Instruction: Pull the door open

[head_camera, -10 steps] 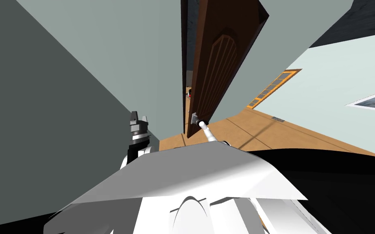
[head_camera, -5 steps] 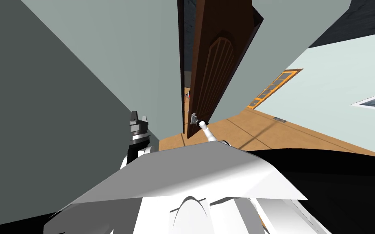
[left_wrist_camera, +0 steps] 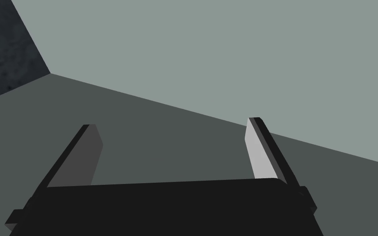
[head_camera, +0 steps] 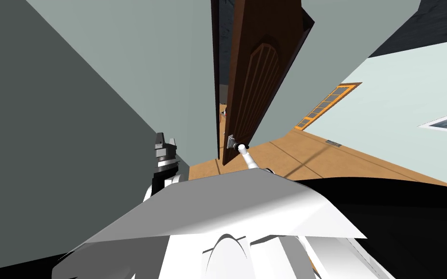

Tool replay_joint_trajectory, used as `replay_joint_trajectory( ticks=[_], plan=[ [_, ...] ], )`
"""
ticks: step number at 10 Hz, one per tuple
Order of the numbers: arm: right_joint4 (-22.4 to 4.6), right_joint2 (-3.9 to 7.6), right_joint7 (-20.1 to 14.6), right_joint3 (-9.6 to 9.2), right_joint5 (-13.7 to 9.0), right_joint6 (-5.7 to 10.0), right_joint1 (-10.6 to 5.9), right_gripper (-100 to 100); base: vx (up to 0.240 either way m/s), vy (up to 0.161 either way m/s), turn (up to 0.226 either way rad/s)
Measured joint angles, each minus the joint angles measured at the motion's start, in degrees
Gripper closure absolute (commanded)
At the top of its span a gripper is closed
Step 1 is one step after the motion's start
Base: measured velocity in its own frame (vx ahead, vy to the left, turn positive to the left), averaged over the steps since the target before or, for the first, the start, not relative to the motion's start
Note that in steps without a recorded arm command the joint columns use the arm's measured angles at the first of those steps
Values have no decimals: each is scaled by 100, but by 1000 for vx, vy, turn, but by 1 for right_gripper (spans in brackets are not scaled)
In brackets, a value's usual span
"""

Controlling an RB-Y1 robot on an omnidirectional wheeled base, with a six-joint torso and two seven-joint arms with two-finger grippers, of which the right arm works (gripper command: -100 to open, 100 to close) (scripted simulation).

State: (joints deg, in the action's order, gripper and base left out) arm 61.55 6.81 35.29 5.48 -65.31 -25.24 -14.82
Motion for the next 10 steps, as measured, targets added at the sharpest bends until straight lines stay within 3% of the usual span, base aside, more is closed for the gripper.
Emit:
replay_joint_trajectory(
  ticks=[1, 3, 4, 5, 7, 9, 10],
  plan=[
    [14, -18, -58, 9, -37, -56, 12, 100, -13, -20, 10],
    [-230, 16, 143, 30, -315, -40, -123, 100, 1, 3, -13],
    [81, -37, -117, -4, 39, -45, 58, 100, 5, 5, -4],
    [188, -20, -303, 7, 142, -112, 86, 100, 6, 0, 5],
    [-101, 32, 95, 33, -274, -53, -51, 100, -7, -1, 3],
    [12, 38, -41, 31, -140, -108, 13, 100, -24, -13, 19],
    [75, 53, -69, 41, -286, -182, -17, 100, -66, -53, 56]
  ],
)
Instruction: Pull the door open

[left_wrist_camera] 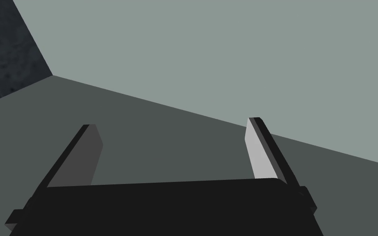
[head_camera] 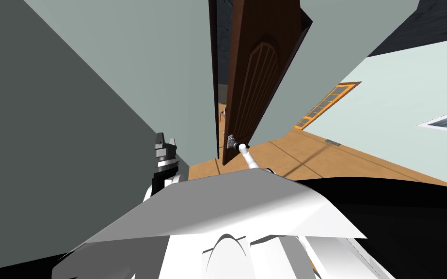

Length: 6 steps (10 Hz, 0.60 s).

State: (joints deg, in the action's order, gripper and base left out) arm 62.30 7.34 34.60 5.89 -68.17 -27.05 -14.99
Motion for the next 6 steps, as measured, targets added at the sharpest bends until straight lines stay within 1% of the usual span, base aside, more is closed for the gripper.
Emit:
replay_joint_trajectory(
  ticks=[1, 2, 4, 5, 6],
  plan=[
    [39, 14, 37, 10, -238, -90, -4, 100, -47, -68, 42],
    [5, 37, 49, 26, -443, -199, -32, 100, -28, -52, 9],
    [120, 54, -153, 22, -504, -337, 31, 100, -29, -36, 5],
    [152, 78, -141, 42, -630, -399, 89, 100, -15, -11, -10],
    [111, 88, -103, 57, -681, -419, 75, 100, -19, -25, 8]
  ],
)
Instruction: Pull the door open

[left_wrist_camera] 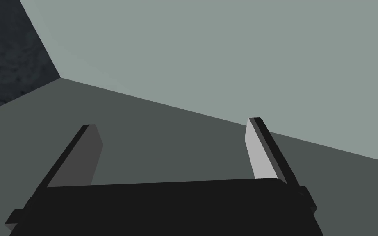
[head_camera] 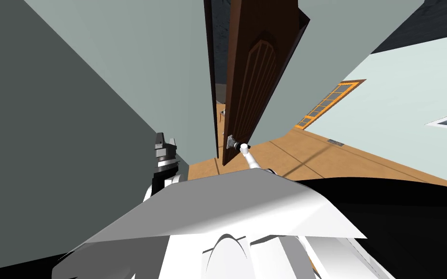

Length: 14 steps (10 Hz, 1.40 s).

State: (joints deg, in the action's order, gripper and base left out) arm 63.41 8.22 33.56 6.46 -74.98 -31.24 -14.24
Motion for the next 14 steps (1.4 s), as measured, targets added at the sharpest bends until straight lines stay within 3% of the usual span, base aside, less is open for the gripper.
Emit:
replay_joint_trajectory(
  ticks=[2, 3, 4, 5, 6, 8, 9, 10, 12, 14],
  plan=[
    [-14, 43, -89, 21, -200, -115, -2, 100, -17, -25, 12],
    [178, 44, -205, -17, -105, -133, 121, 100, -2, -8, -27],
    [112, 13, -197, -18, -130, -110, 69, 100, 0, 3, 14],
    [-114, 47, 13, 52, -332, -135, -48, 100, 0, 0, 0],
    [40, 64, -60, 26, -231, -147, 47, 100, 0, 0, 0],
    [-54, 71, -28, 56, -296, -163, -13, 100, 0, 0, 0],
    [52, 76, -102, 28, -218, -161, 46, 100, 0, 0, 0],
    [-2, 49, -36, 41, -284, -152, 39, 100, -41, -41, 25],
    [91, 52, -78, 91, -518, -280, -19, 100, -54, -92, 51],
    [-96, 55, -33, 156, -769, -414, -169, 100, -20, -43, 1]
  ],
)
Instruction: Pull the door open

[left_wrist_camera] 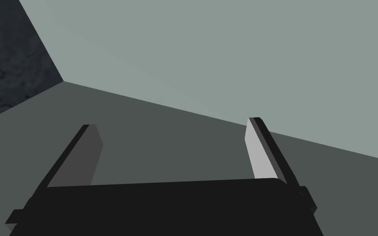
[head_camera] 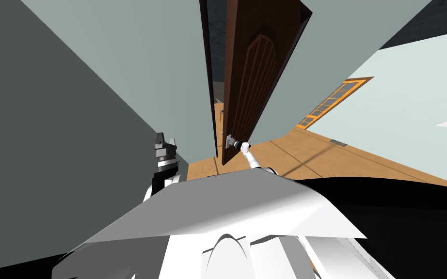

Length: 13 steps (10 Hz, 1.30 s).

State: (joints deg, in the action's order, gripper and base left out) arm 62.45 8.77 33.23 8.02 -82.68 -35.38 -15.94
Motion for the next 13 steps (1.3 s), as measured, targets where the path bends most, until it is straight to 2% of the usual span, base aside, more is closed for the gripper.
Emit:
replay_joint_trajectory(
  ticks=[1, 2, 3, 4, 6, 9, 10, 11, 13],
  plan=[
    [166, 6, -103, -27, 59, -11, 108, 100, -4, -10, -21],
    [139, -12, -29, 3, -22, -25, 137, 100, -23, -27, 14],
    [-3, -5, 77, 56, -166, -80, 81, 100, -31, -32, 15],
    [-69, -10, 77, 62, -192, -100, 29, 100, -13, -16, 10],
    [50, 9, -58, 35, -141, -115, 82, 100, 0, 0, 0],
    [93, 26, -125, 22, -103, -113, 87, 100, -7, -11, 10],
    [207, 45, -223, 21, -148, -169, 175, 100, -25, -36, 15],
    [217, 54, -278, 25, -183, -216, 181, 100, -14, -20, 0],
    [-23, 49, -115, 92, -317, -244, 42, 100, -9, -6, -6]
  ],
)
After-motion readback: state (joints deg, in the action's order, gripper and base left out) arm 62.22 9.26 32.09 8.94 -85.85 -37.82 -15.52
